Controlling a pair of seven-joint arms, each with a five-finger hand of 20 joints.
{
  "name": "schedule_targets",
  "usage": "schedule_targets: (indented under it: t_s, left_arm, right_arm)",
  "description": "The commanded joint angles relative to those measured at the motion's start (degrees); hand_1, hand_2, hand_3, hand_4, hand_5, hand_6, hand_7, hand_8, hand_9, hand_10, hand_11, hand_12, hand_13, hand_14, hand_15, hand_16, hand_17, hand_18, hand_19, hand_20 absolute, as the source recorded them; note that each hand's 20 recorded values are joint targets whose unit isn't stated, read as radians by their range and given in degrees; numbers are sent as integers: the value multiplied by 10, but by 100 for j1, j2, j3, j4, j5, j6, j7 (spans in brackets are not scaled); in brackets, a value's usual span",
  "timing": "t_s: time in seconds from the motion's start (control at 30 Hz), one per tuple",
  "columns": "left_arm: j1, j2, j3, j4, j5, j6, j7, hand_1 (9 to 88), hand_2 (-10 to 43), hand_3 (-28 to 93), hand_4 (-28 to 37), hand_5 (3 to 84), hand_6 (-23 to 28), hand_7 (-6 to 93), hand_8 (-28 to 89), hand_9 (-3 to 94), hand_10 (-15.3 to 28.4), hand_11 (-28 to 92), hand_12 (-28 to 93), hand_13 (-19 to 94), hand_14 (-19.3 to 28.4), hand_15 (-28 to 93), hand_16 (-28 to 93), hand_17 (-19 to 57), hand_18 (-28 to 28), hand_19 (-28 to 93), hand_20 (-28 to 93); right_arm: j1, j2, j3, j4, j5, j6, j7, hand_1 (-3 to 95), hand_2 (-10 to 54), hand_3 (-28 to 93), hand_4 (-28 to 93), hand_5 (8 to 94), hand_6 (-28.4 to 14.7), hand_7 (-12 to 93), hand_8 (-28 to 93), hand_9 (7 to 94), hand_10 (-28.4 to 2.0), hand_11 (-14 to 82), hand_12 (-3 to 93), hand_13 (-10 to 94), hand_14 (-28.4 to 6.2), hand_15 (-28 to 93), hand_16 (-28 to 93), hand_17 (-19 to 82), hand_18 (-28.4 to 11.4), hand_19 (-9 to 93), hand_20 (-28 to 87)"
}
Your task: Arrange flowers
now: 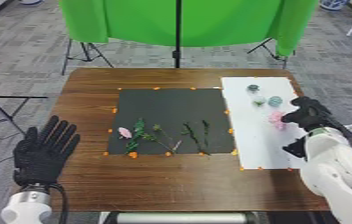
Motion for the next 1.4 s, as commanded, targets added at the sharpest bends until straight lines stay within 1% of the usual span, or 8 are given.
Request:
schedule_targets:
  t_s: [0.03, 0.3, 0.4, 0.47, 0.57, 0.93, 1.17, 1.4]
  left_arm:
    - [38, -55, 57, 6, 31, -26, -70, 260, 132, 768, -283, 426, 88, 80, -74, 352, 139, 157, 114, 270, 136, 262, -35, -35, 117, 220, 137]
    - [21, -43, 80, 9, 19, 7, -84, 260, 132, 767, -283, 425, 87, 80, -74, 353, 140, 157, 113, 270, 135, 261, -35, -36, 117, 221, 137]
    - [20, -64, 70, 13, 18, 13, -111, 260, 132, 767, -283, 425, 87, 81, -74, 353, 140, 157, 113, 270, 136, 261, -34, -36, 117, 221, 137]
    - [10, -63, 85, 22, 19, 9, -127, 261, 132, 766, -283, 425, 87, 80, -74, 353, 141, 157, 113, 270, 136, 262, -34, -36, 117, 221, 137]
    - [-14, -48, 91, 37, 24, -6, -176, 260, 132, 767, -283, 425, 87, 80, -74, 353, 140, 157, 113, 270, 136, 262, -34, -36, 117, 222, 137]
    - [11, -7, 64, 45, 8, -6, -178, 259, 132, 767, -283, 426, 87, 80, -74, 353, 140, 157, 113, 270, 136, 261, -34, -36, 117, 222, 137]
    - [-22, 25, 144, 64, -6, 13, -213, 260, 133, 766, -283, 426, 88, 79, -74, 353, 141, 157, 113, 270, 136, 261, -34, -36, 117, 222, 137]
    - [-116, 96, 252, 74, -5, 45, -224, 259, 134, 767, -283, 425, 87, 80, -74, 353, 140, 157, 113, 270, 135, 261, -34, -36, 117, 222, 137]
  right_arm:
    - [618, 2, -472, 588, 39, -711, 134, 465, -95, 791, -283, 426, -72, 117, -105, 376, -149, 96, 117, 399, -157, 217, 182, 196, -220, 736, 262]
    - [890, -44, -947, 884, -23, -636, -132, 530, -95, 740, -283, 487, -42, 143, -121, 469, -116, 113, 121, 500, -126, 265, 180, 230, -216, 765, 298]
    - [935, -66, -1107, 913, -150, -531, -231, 561, -95, 691, -283, 629, -7, 186, -121, 645, -116, 151, 153, 612, -103, 316, 208, 249, -213, 779, 343]
    - [917, -65, -1136, 876, -178, -502, -267, 637, -95, 561, -283, 704, -2, 240, -31, 752, -107, 107, 252, 655, -90, 306, 305, 258, -209, 771, 370]
    - [805, -36, -1072, 699, -255, -378, -325, 650, -95, 578, -283, 767, -3, 310, 24, 847, -102, 70, 354, 698, -75, 279, 389, 272, -208, 770, 389]
    - [1565, -163, -1447, -316, -326, 366, -764, 633, -95, 640, -283, 774, -16, 321, 69, 862, -103, 72, 381, 713, -75, 274, 414, 276, -213, 779, 398]
    - [3507, -1236, -3246, 602, -142, 321, -1170, 628, -95, 651, -283, 769, -16, 324, 71, 858, -106, 72, 381, 709, -74, 280, 414, 275, -213, 782, 400]
    - [4466, -2214, -4499, 1575, -202, -89, -1336, 626, -95, 652, -283, 766, -16, 329, 69, 857, -107, 73, 381, 706, -74, 285, 409, 275, -212, 784, 401]
